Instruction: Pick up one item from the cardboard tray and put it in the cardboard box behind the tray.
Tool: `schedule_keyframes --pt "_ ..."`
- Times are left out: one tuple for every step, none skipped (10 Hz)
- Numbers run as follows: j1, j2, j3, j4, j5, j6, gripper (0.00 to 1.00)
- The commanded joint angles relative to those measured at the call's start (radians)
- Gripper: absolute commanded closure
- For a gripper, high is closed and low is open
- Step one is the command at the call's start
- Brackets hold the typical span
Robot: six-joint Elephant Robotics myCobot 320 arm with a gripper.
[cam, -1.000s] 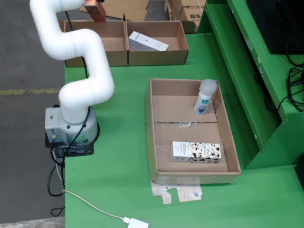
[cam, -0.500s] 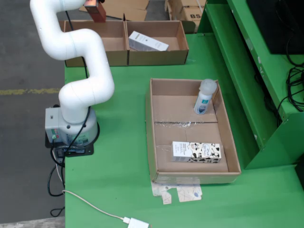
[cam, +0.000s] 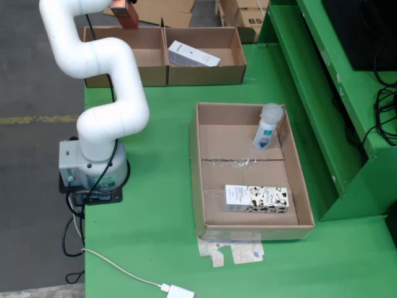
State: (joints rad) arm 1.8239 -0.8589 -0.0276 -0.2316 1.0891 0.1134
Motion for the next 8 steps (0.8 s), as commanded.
schedule_keyframes --pt "0.003 0.039 0.028 0.011 -0.011 0.006 1.00" --pt "0.003 0.039 0.028 0.011 -0.011 0.006 1.00" --pt "0.005 0.024 0.028 -0.032 0.008 0.027 1.00" --pt "-0.003 0.007 0.028 -0.084 0.050 0.061 1.00" --pt "-0.003 0.007 0.028 -0.084 0.050 0.061 1.00" --pt "-0.019 -0.011 0.028 -0.132 0.108 0.081 1.00" --pt "-0.046 -0.038 0.028 -0.169 0.169 0.092 1.00" --pt "-0.065 -0.061 0.028 -0.192 0.206 0.097 1.00"
